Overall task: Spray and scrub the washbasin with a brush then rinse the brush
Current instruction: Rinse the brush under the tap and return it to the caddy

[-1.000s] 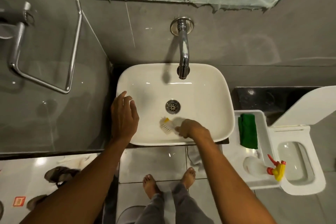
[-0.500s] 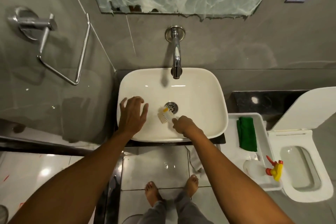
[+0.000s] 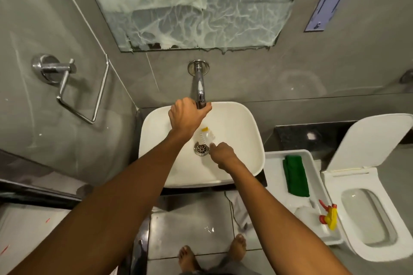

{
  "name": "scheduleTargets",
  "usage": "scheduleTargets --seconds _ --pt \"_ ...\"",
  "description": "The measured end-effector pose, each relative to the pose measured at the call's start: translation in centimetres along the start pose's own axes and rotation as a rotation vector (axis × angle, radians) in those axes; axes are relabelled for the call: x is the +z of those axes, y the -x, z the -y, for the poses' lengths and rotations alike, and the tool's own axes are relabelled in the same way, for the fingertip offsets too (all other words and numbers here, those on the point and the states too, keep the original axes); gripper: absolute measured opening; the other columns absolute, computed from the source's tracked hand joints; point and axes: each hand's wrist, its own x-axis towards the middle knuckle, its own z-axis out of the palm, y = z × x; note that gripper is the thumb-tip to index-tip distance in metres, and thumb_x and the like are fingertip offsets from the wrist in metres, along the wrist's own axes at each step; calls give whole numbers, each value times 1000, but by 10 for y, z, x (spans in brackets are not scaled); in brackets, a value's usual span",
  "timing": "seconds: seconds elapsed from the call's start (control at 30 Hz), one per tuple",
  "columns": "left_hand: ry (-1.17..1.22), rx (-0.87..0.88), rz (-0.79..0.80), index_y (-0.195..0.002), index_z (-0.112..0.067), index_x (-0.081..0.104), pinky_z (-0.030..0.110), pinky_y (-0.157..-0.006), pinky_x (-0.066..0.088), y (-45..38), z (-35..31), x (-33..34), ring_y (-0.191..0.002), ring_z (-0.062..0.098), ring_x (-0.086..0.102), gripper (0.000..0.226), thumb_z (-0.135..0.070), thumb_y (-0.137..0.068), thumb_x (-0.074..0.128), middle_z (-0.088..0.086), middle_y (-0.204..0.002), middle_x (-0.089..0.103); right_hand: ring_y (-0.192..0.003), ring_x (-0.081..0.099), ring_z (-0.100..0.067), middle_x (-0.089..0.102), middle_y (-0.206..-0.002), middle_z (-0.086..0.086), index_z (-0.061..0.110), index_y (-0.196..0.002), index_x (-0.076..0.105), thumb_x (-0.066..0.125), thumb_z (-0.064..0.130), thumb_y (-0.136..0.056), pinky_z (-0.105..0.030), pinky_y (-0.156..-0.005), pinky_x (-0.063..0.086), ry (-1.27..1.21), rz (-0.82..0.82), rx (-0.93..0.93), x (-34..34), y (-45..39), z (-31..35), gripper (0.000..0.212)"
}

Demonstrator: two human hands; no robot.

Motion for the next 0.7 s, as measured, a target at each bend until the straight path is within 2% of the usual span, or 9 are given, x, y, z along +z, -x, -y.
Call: scheduleTargets --seconds 0.07,0.17,0.27,0.4,0.47,0.53,0.63,0.7 --pt "-4 -24 10 -64 -13 58 35 -64 38 -1 -5 1 -68 33 58 47 -52 -86 73 1 -58 50 -66 57 -24 58 -106 -10 7 -111 57 38 42 -109 -26 -49 42 19 7 2 -5 4 1 40" --pt "3 -69 69 -81 -11 64 37 -68 40 -3 -15 3 -77 32 57 36 -46 -88 71 6 -76 59 -67 58 -25 57 -106 -11 2 -125 60 37 41 -110 -26 -47 39 -5 14 10 -11 10 3 48" --pt "-66 -69 197 -92 -13 65 38 -74 43 -15 -17 -1 -87 31 55 35 -47 -90 72 8 -91 60 -57 51 -20 56 -106 -11 7 -114 56 37 40 -109 -25 -48 37 -63 23 3 -13 11 6 39" --pt "-3 115 430 -70 -16 53 36 -61 38 -34 8 -16 -71 25 50 39 -42 -94 69 0 -68 51 -53 42 -20 52 -101 -12 7 -104 48 38 38 -108 -25 -47 33 -148 55 -6 -10 10 10 33" --pt "30 150 504 -79 -10 63 35 -65 40 -41 18 -20 -67 19 48 38 -43 -97 69 -3 -69 51 -53 42 -19 53 -101 -12 5 -103 49 39 37 -107 -25 -48 33 -154 60 -4 -6 9 10 34" --pt "70 151 557 -95 -5 73 35 -74 43 -46 22 -21 -74 19 52 40 -45 -98 70 0 -79 57 -54 41 -19 55 -101 -13 5 -101 51 41 36 -107 -26 -48 33 -151 60 -13 -1 8 10 33" --pt "141 127 596 -106 -2 75 36 -78 41 -48 26 -21 -80 21 49 49 -50 -96 72 3 -84 54 -56 46 -19 58 -102 -11 5 -102 55 42 35 -106 -26 -47 36 -69 65 -37 5 6 4 33" --pt "157 106 577 -109 0 73 37 -78 38 -46 29 -19 -80 22 47 57 -55 -95 71 2 -83 50 -59 51 -19 66 -109 -11 3 -108 63 43 35 -106 -25 -48 39 -27 69 -47 9 7 0 38"
